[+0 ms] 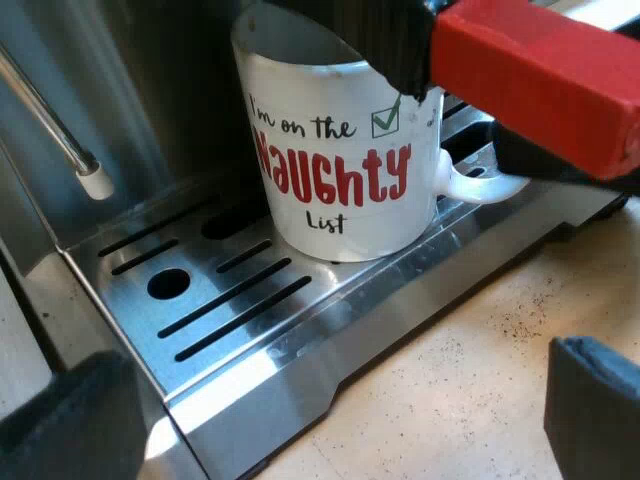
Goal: Place mug into machine
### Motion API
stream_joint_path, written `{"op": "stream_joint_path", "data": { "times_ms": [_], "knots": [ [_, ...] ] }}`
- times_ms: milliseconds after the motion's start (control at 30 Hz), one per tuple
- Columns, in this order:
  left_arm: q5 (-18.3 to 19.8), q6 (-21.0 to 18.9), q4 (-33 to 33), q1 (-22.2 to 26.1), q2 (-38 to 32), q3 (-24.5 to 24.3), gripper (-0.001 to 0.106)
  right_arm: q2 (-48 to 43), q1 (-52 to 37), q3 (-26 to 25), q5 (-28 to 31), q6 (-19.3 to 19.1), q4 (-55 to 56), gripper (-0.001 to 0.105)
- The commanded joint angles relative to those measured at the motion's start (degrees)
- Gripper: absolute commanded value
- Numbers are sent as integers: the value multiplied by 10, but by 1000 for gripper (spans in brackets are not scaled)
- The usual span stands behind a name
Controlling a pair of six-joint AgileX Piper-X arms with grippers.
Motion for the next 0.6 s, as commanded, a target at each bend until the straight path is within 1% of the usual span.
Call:
{"op": "stream_joint_path", "data": {
  "times_ms": [33,167,233,300,467,600],
  "knots": [
    [3,-7,-10,-3,0,0,82,19,0,-20,-4,-7,-16,43],
    [3,-7,-10,-3,0,0,82,32,0,-31,-4,-7,-16,43],
    [3,-7,-10,-3,0,0,82,63,0,-65,-4,-7,-16,43],
    [3,-7,-10,-3,0,0,82,84,0,-86,-3,-7,-15,43],
    [3,-7,-10,-3,0,0,82,109,0,-124,4,-7,-9,43],
    [3,-7,-10,-3,0,0,82,118,0,-154,4,-7,18,43]
  ]
}}
